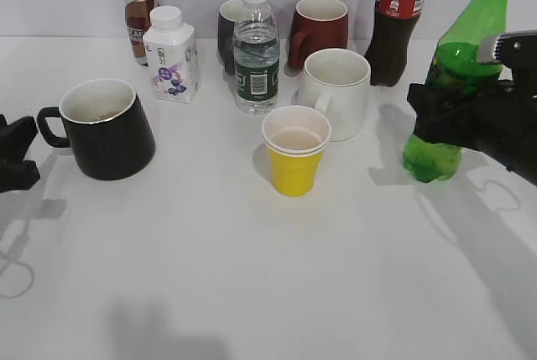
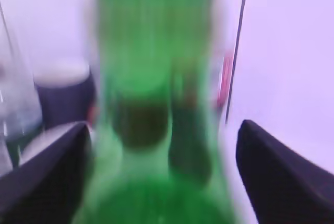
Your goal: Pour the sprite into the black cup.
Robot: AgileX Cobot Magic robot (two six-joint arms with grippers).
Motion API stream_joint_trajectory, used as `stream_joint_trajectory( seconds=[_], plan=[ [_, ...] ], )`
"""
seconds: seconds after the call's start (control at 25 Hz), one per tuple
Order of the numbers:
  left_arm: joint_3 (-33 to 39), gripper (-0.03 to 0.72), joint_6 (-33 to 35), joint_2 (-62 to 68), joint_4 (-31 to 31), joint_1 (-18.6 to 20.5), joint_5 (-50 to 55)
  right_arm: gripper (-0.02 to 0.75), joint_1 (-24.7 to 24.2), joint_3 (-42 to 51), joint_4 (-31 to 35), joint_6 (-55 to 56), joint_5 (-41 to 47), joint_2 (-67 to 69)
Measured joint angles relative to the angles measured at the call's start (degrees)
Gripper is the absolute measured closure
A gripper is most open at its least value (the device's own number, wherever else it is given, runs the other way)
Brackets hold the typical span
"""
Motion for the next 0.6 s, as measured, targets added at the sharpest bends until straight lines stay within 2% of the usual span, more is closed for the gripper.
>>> stream_joint_trajectory(
  seconds=[0.04, 0.12, 0.24, 0.36, 0.44, 0.6],
  plan=[
    [0.0, 0.382, 0.0, -0.8, 0.4, 0.0, 0.0, 0.187, 0.0, 0.3, -0.1, -0.3, -0.7, 0.0],
    [0.0, 0.382, 0.0, -2.9, 0.8, 0.0, 0.1, 0.108, 0.0, 0.5, -0.1, -2.0, -4.2, 0.0],
    [0.0, 0.382, 0.0, -8.5, 1.3, 0.0, 1.8, 0.087, 0.0, -0.1, -0.1, -4.1, -8.4, -1.7],
    [0.0, 0.382, 0.0, -17.3, 1.3, 0.0, 9.0, 0.085, 0.0, -2.8, -0.1, -4.7, -4.2, -6.5],
    [-1.2, 0.382, 0.0, -25.8, 1.3, 0.0, 20.2, 0.085, 0.0, -5.2, -0.1, -4.8, 1.2, -11.4],
    [-10.4, 0.381, 0.0, -44.6, 1.4, 0.0, 55.8, 0.082, 0.0, -9.0, -2.9, -4.9, 13.8, -22.5]
  ],
)
